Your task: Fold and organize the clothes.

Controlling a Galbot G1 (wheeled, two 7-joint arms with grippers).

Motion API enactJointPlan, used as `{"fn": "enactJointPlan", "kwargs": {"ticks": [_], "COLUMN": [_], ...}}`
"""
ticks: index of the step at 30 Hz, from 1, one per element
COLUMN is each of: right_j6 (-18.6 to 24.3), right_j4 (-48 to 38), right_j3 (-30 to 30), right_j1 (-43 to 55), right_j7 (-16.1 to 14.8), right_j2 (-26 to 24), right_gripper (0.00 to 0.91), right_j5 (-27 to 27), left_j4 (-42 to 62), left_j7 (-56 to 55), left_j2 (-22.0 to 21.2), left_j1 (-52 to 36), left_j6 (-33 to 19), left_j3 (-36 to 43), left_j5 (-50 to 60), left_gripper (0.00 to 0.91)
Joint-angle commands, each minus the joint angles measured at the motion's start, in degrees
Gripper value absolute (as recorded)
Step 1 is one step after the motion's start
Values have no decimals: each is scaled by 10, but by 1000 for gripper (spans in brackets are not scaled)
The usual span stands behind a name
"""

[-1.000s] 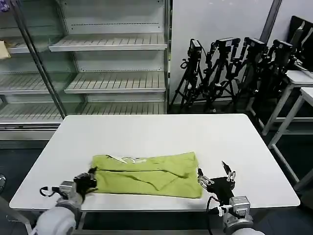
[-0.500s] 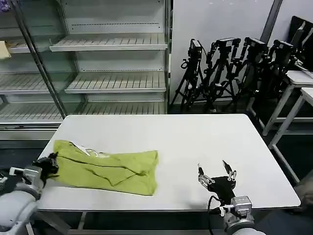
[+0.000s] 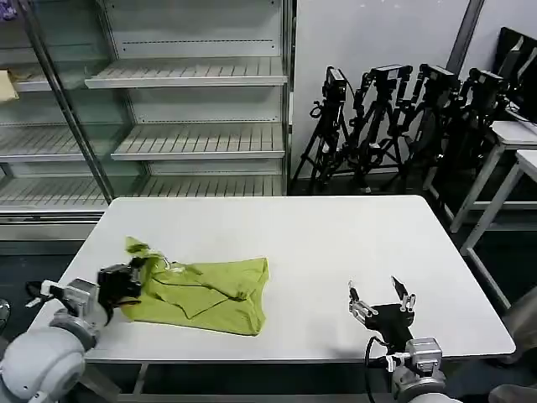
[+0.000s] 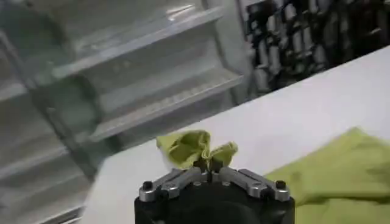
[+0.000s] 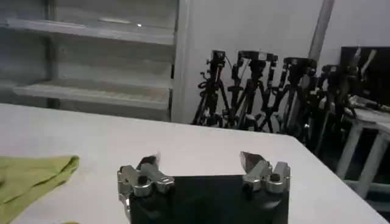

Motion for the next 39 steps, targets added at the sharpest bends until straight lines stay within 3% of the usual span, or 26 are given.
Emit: {"fn": "enactJointPlan", "kwargs": {"ticks": [1, 13, 29, 30, 31, 35, 39], "right_j6": [11, 11, 8, 8, 8, 7, 7], "right_j4": [1, 10, -2, -2, -3, -3, -6], "right_j3": [28, 56, 42, 41, 40, 36, 34], "right_j1": [-19, -21, -7, -7, -7, -5, -2], "right_j7": [-2, -1, 1, 1, 1, 1, 1], "right_j2": [1, 3, 13, 13, 13, 14, 14], "right_gripper": [907, 907, 907, 907, 907, 907, 907], "right_j5": [0, 0, -9, -10, -10, -12, -13], "left_j4": [-63, 39, 84, 84, 85, 86, 77], "left_j7": [0, -10, -37, -40, -50, -47, -44], "left_j2": [-34, -104, -111, -112, -112, -126, -147], "left_j1": [-48, -191, -222, -221, -222, -227, -236], "left_j6": [10, 10, 11, 11, 10, 4, -56], "left_j3": [111, 268, 310, 310, 314, 312, 314], "left_j5": [-45, -7, -38, -37, -32, -40, -71], "left_gripper": [10, 10, 20, 232, 907, 907, 907]}}
